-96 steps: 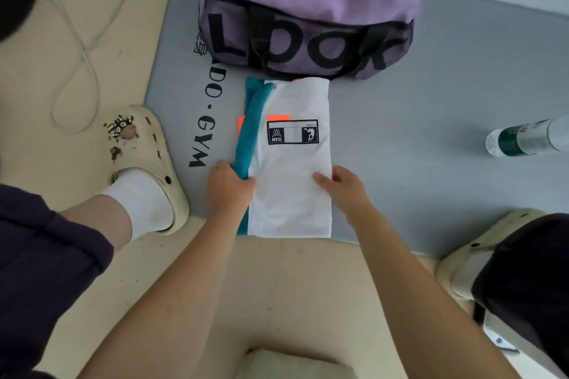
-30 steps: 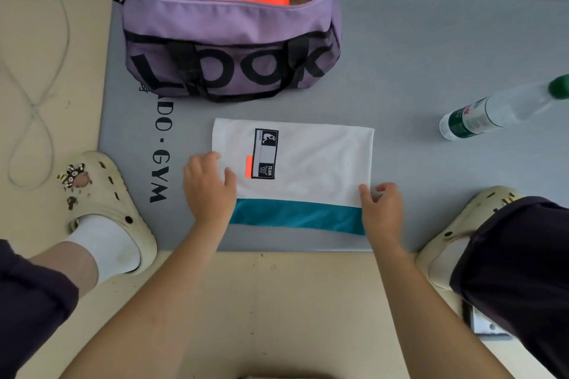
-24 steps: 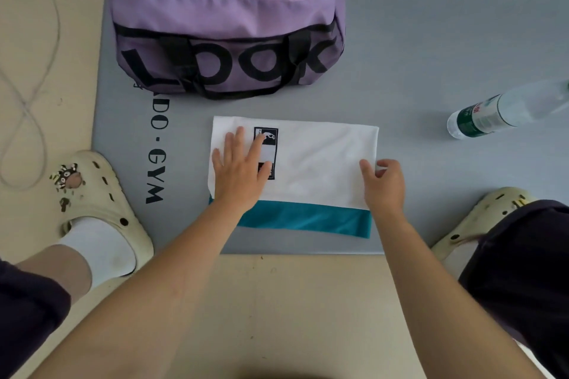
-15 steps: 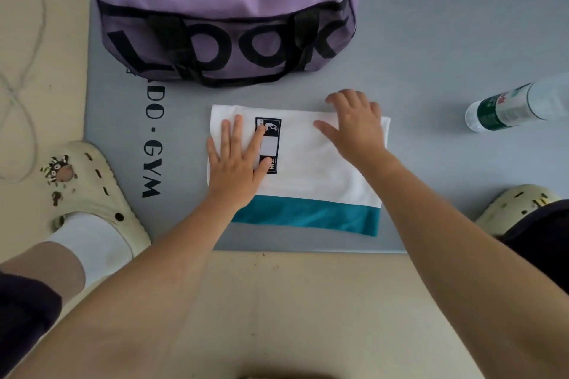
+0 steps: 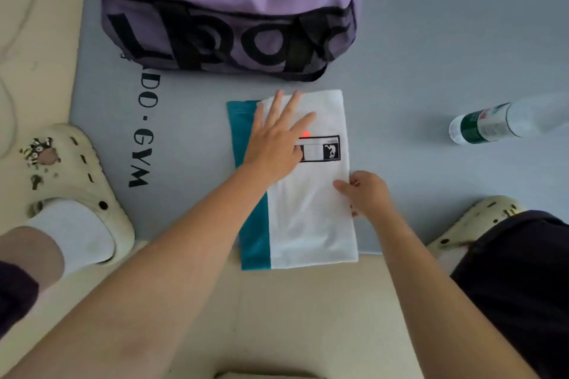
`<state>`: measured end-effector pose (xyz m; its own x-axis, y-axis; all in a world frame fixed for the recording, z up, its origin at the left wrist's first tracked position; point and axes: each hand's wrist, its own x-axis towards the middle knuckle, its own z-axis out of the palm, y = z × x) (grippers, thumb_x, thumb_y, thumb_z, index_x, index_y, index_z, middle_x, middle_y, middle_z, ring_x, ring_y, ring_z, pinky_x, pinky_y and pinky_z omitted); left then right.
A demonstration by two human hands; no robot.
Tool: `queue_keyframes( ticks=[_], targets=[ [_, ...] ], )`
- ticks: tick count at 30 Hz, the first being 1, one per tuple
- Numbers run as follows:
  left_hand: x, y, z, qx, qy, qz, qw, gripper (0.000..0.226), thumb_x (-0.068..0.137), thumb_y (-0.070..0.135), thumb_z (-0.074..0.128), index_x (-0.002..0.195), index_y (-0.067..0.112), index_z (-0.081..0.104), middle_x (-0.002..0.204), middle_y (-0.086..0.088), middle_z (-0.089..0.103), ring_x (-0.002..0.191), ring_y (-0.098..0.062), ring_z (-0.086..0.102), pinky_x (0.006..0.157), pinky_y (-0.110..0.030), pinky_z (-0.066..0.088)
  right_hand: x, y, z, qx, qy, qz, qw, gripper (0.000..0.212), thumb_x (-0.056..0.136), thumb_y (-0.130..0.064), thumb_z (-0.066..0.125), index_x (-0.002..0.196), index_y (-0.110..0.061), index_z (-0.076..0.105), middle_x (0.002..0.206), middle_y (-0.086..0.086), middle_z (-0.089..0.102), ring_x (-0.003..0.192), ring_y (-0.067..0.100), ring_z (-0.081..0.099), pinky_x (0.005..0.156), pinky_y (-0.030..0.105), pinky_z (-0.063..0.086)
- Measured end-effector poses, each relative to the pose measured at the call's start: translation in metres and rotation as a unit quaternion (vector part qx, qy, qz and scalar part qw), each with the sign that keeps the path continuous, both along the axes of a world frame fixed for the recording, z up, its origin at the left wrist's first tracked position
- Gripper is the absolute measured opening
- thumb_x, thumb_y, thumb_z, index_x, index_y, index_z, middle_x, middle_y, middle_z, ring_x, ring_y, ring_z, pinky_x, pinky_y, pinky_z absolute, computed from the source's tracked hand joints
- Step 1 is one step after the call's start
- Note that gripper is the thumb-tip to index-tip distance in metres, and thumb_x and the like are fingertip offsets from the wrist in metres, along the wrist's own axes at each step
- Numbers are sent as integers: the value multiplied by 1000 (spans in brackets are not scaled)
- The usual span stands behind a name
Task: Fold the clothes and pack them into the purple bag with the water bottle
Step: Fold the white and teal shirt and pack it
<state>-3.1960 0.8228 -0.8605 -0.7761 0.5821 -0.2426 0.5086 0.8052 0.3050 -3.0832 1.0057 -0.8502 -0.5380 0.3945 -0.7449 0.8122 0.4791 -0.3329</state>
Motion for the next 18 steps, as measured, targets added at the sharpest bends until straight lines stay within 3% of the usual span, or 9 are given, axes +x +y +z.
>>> queue_keyframes(
  ticks=[2, 4, 7, 10, 12, 15, 18],
  targets=[
    [24, -12, 4, 38, -5, 158, 987, 69, 84, 22, 60, 149, 26, 36, 162, -9, 17, 148, -33, 14, 116, -48, 18, 21, 5, 4, -38, -99, -16, 994, 31, 89, -33, 66, 72, -7, 61, 66, 11, 70, 53, 23, 68, 49, 31, 57],
    [54, -31, 4, 79, -33, 357, 930, 59, 82, 23, 65, 138, 15, 48, 146, -15, 41, 135, -35, 36, 105, -44, 33, 27, 10, 7, -21, -157, 23, 987, 37, 87, -42, 65, 75, -8, 67, 69, 10, 72, 57, 22, 69, 54, 28, 55],
    [89, -44, 4, 129, -132, 545, 818, 39, 83, 29, 70, 114, 10, 56, 107, -7, 61, 104, -31, 56, 80, -37, 44, 22, 5, 7, 41, -95, 23, 994, 42, 83, -53, 64, 81, -12, 66, 80, 7, 72, 70, 27, 68, 69, 35, 56],
    [94, -43, 2, 146, -226, 587, 763, 32, 80, 36, 73, 101, 16, 59, 81, 8, 60, 84, -23, 64, 68, -27, 42, 20, -14, 8, 28, -27, -60, 997, 47, 78, -46, 74, 105, -10, 59, 99, 7, 67, 90, 30, 66, 74, 38, 53],
    [87, -44, 0, 139, -251, 593, 752, 30, 77, 39, 76, 92, 14, 65, 72, 8, 62, 71, -20, 65, 59, -25, 44, 25, -23, 8, 29, -8, -86, 996, 51, 77, -40, 77, 110, -8, 55, 108, 9, 66, 97, 30, 64, 72, 34, 46],
    [81, -43, 0, 114, -281, 557, 773, 34, 73, 41, 77, 77, 9, 68, 59, 2, 64, 47, -14, 57, 48, -24, 43, 31, -28, 8, 53, -7, -105, 993, 50, 78, -40, 76, 110, -8, 54, 112, 11, 65, 100, 30, 63, 70, 31, 40],
    [80, -32, 2, 65, -289, 514, 805, 35, 68, 46, 78, 78, 14, 67, 73, 0, 69, 61, -20, 64, 56, -29, 49, 28, -31, 7, 63, -18, -114, 991, 50, 79, -41, 76, 111, -9, 53, 113, 9, 65, 101, 29, 63, 70, 31, 39]
  ],
)
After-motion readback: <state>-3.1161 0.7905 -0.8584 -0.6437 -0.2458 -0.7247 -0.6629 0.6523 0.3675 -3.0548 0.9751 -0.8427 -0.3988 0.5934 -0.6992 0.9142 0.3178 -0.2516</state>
